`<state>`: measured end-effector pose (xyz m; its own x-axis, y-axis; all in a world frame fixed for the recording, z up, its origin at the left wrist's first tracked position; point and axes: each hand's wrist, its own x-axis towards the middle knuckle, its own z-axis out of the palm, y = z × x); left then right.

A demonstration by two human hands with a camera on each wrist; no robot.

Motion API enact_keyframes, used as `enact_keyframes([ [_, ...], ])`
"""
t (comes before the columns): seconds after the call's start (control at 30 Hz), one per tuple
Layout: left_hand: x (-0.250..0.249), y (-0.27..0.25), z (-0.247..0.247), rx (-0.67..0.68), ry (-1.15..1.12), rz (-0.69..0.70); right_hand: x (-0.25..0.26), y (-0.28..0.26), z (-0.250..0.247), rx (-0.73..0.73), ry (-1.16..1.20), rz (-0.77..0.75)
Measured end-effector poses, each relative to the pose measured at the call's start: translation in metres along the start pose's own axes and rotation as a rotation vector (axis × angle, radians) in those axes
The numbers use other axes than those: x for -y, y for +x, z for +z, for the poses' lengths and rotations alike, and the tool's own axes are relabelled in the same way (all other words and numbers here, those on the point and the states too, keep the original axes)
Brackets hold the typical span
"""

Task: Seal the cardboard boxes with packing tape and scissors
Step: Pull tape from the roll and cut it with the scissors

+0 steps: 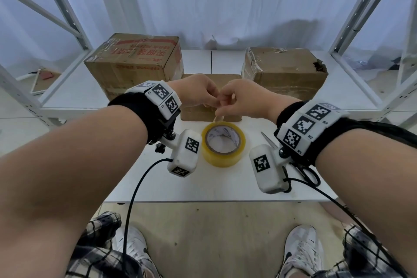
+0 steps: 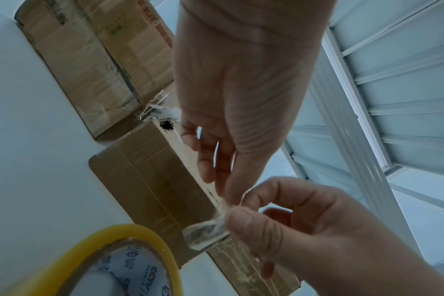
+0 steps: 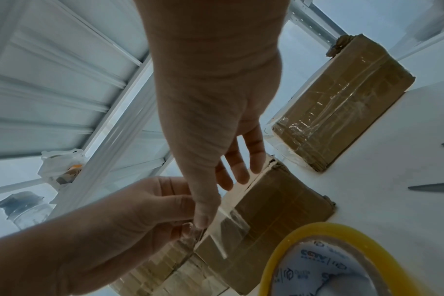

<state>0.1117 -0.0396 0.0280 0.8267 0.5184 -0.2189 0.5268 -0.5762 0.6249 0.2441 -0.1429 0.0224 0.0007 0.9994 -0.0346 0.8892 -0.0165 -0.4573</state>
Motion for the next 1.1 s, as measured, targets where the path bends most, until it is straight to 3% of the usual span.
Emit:
enact_keyframes([
  [0.2, 0.006, 0.002, -0.004, 0.035, -0.089, -0.005, -0.004, -0.005, -0.003, 0.05, 0.116, 0.029],
  [0.33, 0.01, -0.001, -0.005, 0.059, 0.019, 0.017, -0.009, -0.007, -0.01, 0.091, 0.116, 0.011],
  [0.5, 0.02, -0.002, -0.008, 0.061, 0.019, -0.004, -0.018, -0.013, -0.012, 0.156, 0.247, 0.117],
  [0.63, 0.016, -0.002, -0.011, 0.009, 0.009, 0.01, -0.029, -0.013, -0.008, 0.038, 0.375, 0.192],
  [0.87, 0.0, 0.001, -0.007, -0.017, 0.036, 0.09, -0.032, -0.008, 0.0, -0.164, 0.363, 0.237],
  [1.1, -0.011, -0.001, -0.008, -0.012, 0.093, 0.191, -0.035, -0.002, 0.003, -0.142, 0.333, 0.332],
])
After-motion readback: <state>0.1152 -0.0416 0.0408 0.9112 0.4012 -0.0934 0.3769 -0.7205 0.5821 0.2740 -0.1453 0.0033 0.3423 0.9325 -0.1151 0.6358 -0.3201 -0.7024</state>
